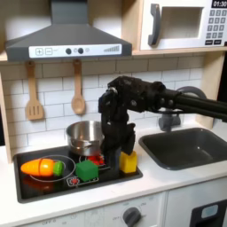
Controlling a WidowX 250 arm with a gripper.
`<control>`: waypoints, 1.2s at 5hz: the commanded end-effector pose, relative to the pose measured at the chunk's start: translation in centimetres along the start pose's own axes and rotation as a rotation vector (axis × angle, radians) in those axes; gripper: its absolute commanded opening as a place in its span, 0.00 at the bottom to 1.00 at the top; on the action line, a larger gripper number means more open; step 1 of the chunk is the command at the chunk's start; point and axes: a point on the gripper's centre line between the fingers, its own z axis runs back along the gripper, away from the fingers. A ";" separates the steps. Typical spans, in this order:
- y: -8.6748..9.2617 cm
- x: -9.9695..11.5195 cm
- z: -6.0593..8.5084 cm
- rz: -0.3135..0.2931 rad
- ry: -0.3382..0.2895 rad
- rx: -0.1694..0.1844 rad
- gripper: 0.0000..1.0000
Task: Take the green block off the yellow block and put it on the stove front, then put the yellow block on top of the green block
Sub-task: 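Put the yellow block on top of the green block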
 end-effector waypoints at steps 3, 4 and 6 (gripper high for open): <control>-0.7 -0.1 -0.3 0.027 -0.021 0.011 1.00; -0.8 -0.2 -1.0 0.022 0.002 0.013 1.00; -1.7 -0.4 -1.5 0.022 0.011 0.007 1.00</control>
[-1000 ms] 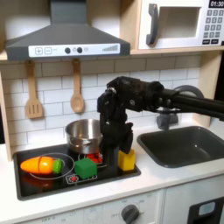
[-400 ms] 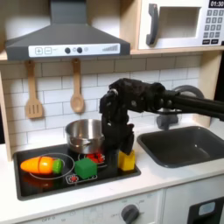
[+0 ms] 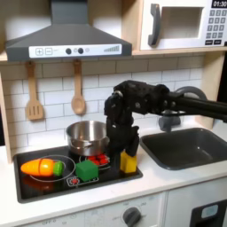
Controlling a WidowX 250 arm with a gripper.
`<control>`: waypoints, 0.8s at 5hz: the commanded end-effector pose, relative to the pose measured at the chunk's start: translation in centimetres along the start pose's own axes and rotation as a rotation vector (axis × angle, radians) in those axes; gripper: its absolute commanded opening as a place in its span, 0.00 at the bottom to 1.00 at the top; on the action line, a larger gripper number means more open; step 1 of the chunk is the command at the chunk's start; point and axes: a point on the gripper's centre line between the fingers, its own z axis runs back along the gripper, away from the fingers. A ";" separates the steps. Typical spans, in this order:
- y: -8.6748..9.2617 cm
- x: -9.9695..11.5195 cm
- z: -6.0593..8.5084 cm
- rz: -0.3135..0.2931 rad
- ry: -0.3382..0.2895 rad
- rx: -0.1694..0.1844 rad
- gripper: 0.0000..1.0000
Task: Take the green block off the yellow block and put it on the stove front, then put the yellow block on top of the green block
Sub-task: 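Put the yellow block on top of the green block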
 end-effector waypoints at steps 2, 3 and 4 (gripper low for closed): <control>-1.7 0.0 -0.2 -0.017 0.002 -0.001 1.00; -2.5 0.2 -0.5 -0.023 0.005 0.020 1.00; -3.4 -0.1 -0.3 -0.044 0.003 0.010 1.00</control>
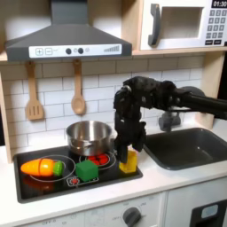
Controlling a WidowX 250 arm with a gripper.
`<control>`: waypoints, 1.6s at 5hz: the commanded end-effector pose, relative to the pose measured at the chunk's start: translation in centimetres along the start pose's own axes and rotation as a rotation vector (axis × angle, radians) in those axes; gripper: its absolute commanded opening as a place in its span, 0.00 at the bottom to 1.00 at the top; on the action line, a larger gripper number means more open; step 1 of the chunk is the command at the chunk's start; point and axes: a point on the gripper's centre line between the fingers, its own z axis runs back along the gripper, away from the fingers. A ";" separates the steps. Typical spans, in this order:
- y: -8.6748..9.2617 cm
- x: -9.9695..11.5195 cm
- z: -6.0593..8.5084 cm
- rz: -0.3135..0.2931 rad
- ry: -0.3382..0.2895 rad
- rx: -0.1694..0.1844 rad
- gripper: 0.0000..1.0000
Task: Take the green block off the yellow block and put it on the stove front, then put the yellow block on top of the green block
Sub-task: 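Put the yellow block on top of the green block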
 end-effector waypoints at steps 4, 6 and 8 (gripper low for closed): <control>-1.9 1.5 -3.8 0.032 0.075 0.043 1.00; -1.8 1.5 -4.5 0.043 0.082 0.040 1.00; -1.6 1.7 -4.3 0.040 0.048 0.046 0.00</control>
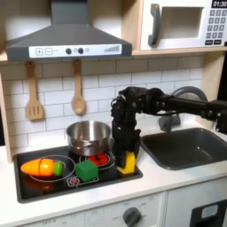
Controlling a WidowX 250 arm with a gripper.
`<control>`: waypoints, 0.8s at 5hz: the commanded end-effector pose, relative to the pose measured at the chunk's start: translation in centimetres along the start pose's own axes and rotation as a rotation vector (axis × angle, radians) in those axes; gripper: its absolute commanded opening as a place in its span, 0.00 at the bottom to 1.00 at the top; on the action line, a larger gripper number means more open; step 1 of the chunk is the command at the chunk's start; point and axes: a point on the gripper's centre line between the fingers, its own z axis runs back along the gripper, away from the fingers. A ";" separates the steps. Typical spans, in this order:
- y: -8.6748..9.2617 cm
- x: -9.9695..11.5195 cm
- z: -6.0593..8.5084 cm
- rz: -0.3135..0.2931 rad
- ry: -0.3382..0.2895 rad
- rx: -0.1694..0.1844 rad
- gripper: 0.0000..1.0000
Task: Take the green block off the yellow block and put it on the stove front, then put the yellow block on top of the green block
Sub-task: 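Put the yellow block on top of the green block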
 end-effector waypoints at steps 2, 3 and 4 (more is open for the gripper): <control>0.1 -0.4 0.3 -0.002 -0.009 -0.004 0.00; -0.3 -0.5 1.0 -0.032 0.012 -0.039 0.00; -0.5 -1.1 1.2 -0.052 0.043 -0.069 0.00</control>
